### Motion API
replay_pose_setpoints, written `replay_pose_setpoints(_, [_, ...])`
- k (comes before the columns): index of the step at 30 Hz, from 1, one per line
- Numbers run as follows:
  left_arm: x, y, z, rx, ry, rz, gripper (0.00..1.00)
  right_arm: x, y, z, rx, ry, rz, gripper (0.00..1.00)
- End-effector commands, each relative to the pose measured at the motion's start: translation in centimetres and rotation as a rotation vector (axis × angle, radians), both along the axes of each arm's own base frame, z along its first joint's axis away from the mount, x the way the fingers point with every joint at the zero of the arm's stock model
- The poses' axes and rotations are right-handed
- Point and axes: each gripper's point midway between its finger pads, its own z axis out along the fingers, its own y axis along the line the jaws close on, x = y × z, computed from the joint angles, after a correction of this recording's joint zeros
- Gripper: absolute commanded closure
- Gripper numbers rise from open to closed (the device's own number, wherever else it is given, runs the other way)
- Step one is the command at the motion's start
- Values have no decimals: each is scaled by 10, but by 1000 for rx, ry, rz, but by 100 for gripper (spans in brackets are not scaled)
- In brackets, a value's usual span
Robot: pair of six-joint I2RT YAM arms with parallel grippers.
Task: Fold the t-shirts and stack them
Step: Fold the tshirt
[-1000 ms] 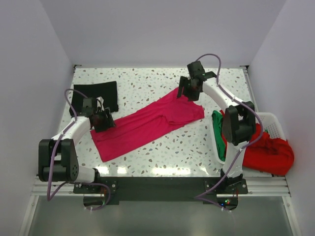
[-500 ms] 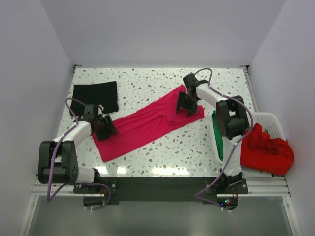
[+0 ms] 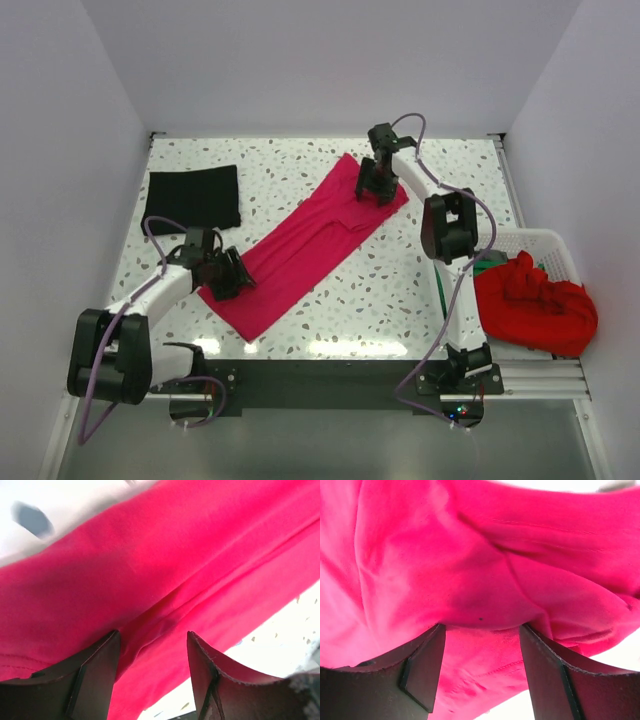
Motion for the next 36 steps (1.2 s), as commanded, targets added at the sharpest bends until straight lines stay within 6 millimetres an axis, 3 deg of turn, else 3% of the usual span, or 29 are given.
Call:
replay_pose_setpoints(1, [-33,-16,-11,-46,81,9,39,29,-13,-32,1,-6,-37,35])
replay_pose_setpoints(2, [-35,-20,-12,-59,86,23,39,32,-12,-42,7,1,-43,35])
replay_pose_setpoints(8, [-52,-50,-8,-95,69,-45,40,60,1,-52,170,-42,-86,35])
replay_pose_setpoints(15, [-53,-93,4,-135,68,-168,39,81,15,-43,251,-102,-65,35])
replay_pose_setpoints(17, [-48,-107,9,-136,64,-193,39,82,14,-41,250,-111,-59,35])
replay_pose_setpoints(26, [-64,-195,13,-133,89,-475,39,88,8,-40,211,-144,-15,33])
replay_pose_setpoints(31, [-67,-224,15,-131,67,-593,39,89,6,-39,196,-154,-3,32])
replay_pose_setpoints(36, [-63,-258,33,-214,1,-666,39,87,6,-34,190,-158,21,32])
